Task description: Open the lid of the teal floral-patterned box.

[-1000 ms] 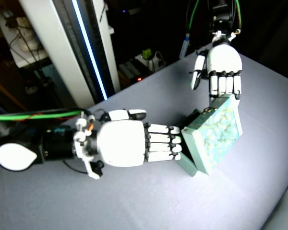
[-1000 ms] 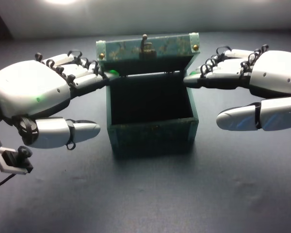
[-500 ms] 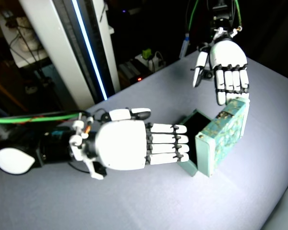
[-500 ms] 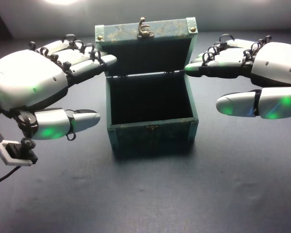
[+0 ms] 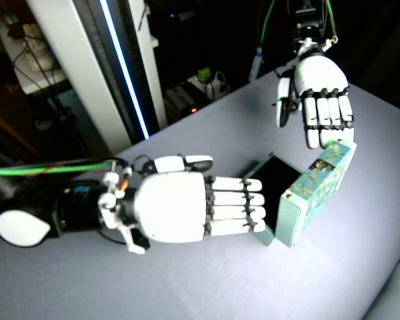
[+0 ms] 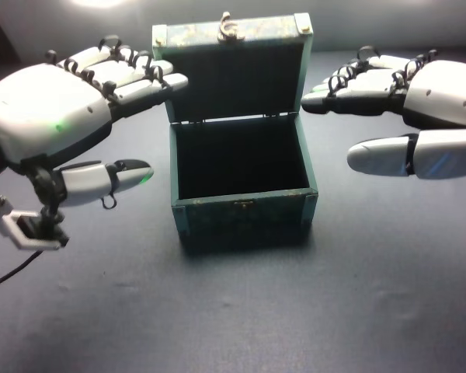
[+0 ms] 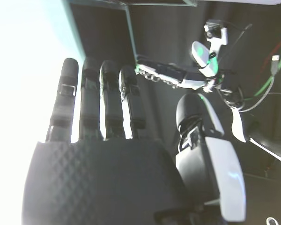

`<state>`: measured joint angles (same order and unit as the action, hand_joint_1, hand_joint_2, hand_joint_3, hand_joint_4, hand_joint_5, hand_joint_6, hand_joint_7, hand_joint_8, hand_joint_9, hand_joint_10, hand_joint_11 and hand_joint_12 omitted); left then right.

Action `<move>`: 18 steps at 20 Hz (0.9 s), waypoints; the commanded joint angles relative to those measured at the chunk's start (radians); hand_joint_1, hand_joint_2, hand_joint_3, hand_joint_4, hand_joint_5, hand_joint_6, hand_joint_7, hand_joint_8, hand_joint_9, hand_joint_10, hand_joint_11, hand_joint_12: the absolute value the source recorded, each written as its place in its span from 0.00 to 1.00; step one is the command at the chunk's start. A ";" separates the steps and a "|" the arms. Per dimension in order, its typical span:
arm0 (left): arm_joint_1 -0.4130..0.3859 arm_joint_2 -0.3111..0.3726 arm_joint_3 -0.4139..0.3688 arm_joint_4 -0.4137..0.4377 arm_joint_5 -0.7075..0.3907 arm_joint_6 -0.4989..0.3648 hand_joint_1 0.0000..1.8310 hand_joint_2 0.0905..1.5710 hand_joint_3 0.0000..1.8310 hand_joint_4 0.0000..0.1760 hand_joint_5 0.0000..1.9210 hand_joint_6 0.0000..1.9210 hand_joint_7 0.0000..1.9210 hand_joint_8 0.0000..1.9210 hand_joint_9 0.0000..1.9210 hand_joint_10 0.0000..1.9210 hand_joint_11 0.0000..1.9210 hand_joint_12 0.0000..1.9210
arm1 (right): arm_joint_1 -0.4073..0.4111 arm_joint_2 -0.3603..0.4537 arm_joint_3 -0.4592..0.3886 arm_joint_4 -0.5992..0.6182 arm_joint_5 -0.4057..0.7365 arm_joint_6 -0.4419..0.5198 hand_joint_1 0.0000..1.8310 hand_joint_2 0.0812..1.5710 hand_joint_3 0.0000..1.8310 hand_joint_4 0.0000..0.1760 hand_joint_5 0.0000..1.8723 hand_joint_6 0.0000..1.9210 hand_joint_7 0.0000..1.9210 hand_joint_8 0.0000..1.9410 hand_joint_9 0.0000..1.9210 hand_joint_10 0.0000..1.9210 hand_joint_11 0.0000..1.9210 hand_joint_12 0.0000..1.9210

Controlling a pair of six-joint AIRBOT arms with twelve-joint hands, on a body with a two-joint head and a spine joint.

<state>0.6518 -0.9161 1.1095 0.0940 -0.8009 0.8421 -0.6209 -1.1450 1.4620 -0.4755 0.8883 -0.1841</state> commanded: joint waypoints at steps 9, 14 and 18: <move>-0.020 -0.016 0.017 -0.060 -0.136 0.030 0.27 0.87 0.00 0.00 0.04 0.00 0.04 0.00 0.05 0.00 0.00 0.12 | 0.047 -0.019 0.031 0.053 0.087 0.005 0.00 0.81 0.00 0.00 0.15 0.00 0.13 0.00 0.11 0.00 0.00 0.20; 0.044 0.041 -0.032 -0.077 -0.216 0.030 0.28 0.84 0.00 0.00 0.05 0.00 0.05 0.00 0.06 0.00 0.00 0.18 | 0.046 0.010 -0.021 0.062 0.132 0.005 0.00 0.78 0.00 0.00 0.14 0.00 0.11 0.00 0.08 0.00 0.00 0.18; 0.176 0.144 -0.136 -0.156 -0.473 0.040 0.20 0.82 0.00 0.00 0.08 0.00 0.06 0.00 0.07 0.00 0.00 0.23 | -0.003 0.085 -0.105 0.140 0.249 -0.053 0.00 0.75 0.01 0.10 0.13 0.00 0.09 0.00 0.06 0.00 0.00 0.12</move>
<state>0.8459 -0.7742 0.9676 -0.0448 -1.0870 0.8833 -0.6357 -1.0630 1.3460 -0.3912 0.9989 -0.2436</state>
